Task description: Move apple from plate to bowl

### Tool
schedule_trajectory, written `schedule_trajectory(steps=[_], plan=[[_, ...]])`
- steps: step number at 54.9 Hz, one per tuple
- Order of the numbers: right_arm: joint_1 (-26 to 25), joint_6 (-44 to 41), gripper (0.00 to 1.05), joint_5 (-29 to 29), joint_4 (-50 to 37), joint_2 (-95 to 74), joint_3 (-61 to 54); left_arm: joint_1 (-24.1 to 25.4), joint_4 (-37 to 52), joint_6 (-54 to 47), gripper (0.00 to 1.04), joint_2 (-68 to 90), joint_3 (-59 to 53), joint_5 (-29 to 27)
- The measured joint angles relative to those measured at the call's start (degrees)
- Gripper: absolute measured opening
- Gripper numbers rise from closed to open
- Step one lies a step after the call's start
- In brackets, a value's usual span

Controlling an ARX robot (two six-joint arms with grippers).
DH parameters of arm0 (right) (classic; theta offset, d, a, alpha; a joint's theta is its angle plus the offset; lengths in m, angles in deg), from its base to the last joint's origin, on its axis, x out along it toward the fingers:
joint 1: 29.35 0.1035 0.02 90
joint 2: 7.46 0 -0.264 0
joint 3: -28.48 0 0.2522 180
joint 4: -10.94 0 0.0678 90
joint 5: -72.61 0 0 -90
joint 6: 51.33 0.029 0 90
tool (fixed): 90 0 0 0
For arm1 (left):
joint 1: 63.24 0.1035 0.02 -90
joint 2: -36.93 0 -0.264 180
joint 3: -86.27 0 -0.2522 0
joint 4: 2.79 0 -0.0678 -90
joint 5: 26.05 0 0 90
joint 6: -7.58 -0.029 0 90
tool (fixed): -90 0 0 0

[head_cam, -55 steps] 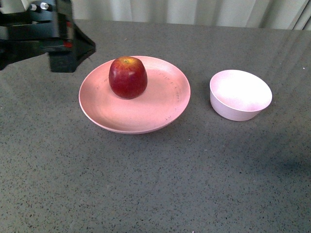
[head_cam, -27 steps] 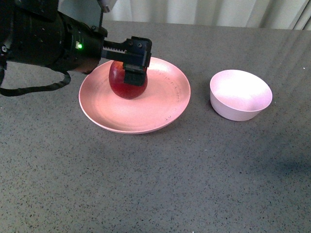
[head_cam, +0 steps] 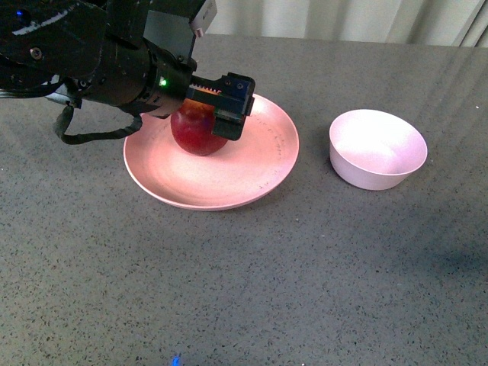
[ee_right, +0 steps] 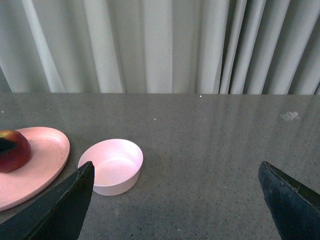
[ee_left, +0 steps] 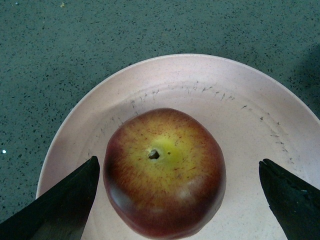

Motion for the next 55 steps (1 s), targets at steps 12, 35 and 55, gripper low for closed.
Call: schedule_trajectory(steps=[12,35,55], plan=[[0.00,0.00,0.96,0.00,0.00,0.00,0.00,-0.37,-0.22,-0.50,0.96,2.23,1.88,-1.03],[0.00,0.00,0.96,0.00,0.00,0.00,0.00,-0.57,-1.01,-0.55,0.67,3.28,3.39,-1.55],[0.00,0.00,0.96,0.00,0.00,0.00,0.00,-3.39,-1.75,2.36,0.67,-1.95,4.20,0.98]])
